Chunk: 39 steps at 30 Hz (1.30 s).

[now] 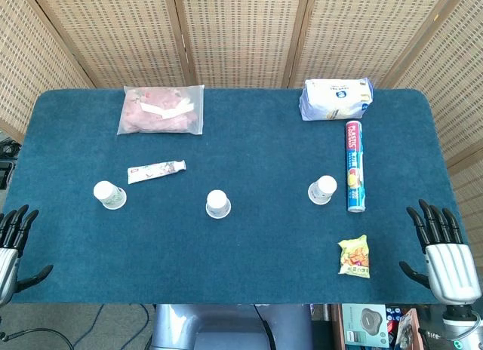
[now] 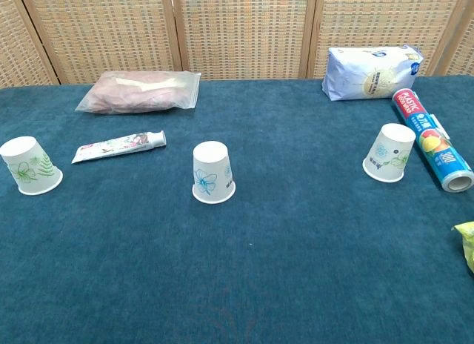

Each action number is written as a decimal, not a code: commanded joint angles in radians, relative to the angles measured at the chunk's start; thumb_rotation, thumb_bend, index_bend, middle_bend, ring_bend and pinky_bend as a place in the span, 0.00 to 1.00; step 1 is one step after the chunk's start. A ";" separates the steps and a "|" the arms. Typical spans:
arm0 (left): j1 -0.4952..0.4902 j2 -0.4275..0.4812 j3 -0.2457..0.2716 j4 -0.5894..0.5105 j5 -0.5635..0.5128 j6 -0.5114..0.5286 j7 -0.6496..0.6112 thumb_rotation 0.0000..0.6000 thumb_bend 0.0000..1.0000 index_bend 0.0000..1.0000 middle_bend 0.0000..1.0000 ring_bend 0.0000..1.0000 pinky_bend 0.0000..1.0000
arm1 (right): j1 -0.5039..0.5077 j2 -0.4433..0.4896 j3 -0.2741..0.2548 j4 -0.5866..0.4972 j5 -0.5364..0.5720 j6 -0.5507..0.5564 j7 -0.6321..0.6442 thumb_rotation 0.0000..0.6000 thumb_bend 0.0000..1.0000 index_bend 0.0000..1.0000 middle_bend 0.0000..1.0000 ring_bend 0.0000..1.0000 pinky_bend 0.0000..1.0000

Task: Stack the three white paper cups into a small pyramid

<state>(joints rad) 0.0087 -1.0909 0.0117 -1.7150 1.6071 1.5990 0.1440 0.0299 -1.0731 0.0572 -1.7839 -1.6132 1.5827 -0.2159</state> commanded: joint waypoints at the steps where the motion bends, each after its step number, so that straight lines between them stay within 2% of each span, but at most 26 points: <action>1: 0.000 0.000 0.000 0.000 0.000 0.001 0.000 1.00 0.18 0.00 0.00 0.00 0.00 | 0.000 0.000 0.000 0.000 0.001 -0.001 -0.001 1.00 0.00 0.00 0.00 0.00 0.00; 8: -0.004 0.001 -0.004 0.005 -0.006 -0.007 -0.010 1.00 0.18 0.00 0.00 0.00 0.00 | 0.000 0.001 0.000 -0.001 0.002 -0.003 0.000 1.00 0.00 0.00 0.00 0.00 0.00; 11: -0.039 -0.011 -0.032 0.043 -0.015 -0.035 -0.070 1.00 0.18 0.00 0.00 0.00 0.00 | 0.001 0.001 -0.001 -0.005 0.003 -0.004 0.005 1.00 0.00 0.00 0.00 0.00 0.00; 18: -0.202 -0.048 -0.122 0.162 -0.142 -0.282 -0.175 1.00 0.18 0.00 0.00 0.00 0.00 | 0.006 0.004 -0.001 -0.009 0.013 -0.020 0.011 1.00 0.00 0.00 0.00 0.00 0.00; 21: -0.292 -0.074 -0.151 0.225 -0.185 -0.421 -0.206 1.00 0.18 0.01 0.03 0.02 0.05 | 0.008 0.005 0.001 -0.009 0.017 -0.024 0.015 1.00 0.00 0.00 0.00 0.00 0.00; 23: -0.343 -0.096 -0.163 0.270 -0.206 -0.497 -0.211 1.00 0.18 0.04 0.09 0.08 0.13 | 0.010 0.005 0.003 -0.009 0.023 -0.026 0.017 1.00 0.00 0.00 0.00 0.00 0.00; 25: -0.379 -0.128 -0.174 0.314 -0.224 -0.542 -0.204 1.00 0.18 0.08 0.13 0.12 0.18 | 0.011 0.005 0.005 -0.008 0.030 -0.031 0.017 1.00 0.00 0.00 0.00 0.00 0.00; 30: -0.436 -0.192 -0.188 0.387 -0.273 -0.613 -0.165 1.00 0.18 0.18 0.21 0.19 0.29 | 0.016 0.006 0.010 -0.007 0.048 -0.043 0.018 1.00 0.00 0.00 0.00 0.00 0.00; 39: -0.495 -0.265 -0.210 0.474 -0.388 -0.701 -0.108 1.00 0.18 0.26 0.30 0.25 0.35 | 0.023 0.010 0.015 -0.005 0.068 -0.058 0.032 1.00 0.00 0.00 0.00 0.00 0.00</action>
<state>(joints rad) -0.4728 -1.3427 -0.1959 -1.2576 1.2355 0.9162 0.0169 0.0526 -1.0633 0.0726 -1.7892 -1.5448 1.5249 -0.1837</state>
